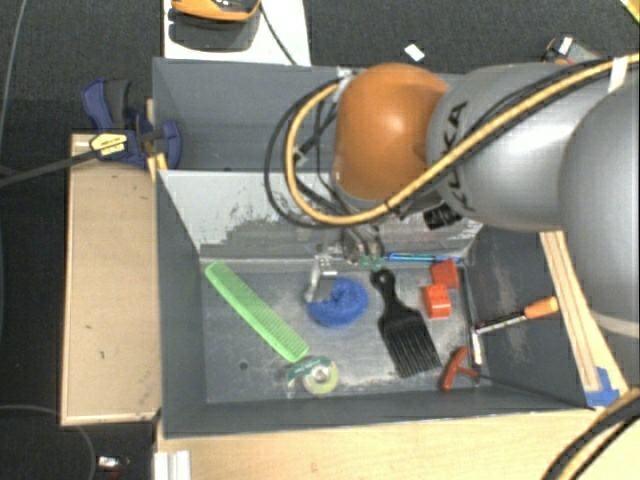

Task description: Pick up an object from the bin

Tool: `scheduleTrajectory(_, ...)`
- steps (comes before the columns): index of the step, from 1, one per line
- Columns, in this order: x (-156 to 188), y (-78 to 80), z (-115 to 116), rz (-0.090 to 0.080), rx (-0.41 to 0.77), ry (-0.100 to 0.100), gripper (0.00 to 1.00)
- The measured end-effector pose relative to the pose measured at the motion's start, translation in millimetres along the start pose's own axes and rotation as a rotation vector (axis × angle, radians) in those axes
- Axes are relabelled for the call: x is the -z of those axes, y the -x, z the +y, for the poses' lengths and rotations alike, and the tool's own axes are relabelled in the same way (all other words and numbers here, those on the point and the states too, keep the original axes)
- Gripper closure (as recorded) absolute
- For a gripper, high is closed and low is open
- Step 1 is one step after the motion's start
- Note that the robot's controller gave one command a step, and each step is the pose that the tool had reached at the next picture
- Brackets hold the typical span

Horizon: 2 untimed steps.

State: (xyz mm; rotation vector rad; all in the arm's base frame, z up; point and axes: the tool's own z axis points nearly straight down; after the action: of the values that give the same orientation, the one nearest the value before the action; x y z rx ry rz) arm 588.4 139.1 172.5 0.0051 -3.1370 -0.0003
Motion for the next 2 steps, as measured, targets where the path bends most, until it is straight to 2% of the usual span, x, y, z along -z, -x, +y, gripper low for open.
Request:
scheduleTrajectory(1,4.4,2.0,-0.7,-0.008,-0.004,0.001,0.00)
scheduleTrajectory(2,-71.8,-2.8,-54.8,-0.012,0.094,0.001,0.00)
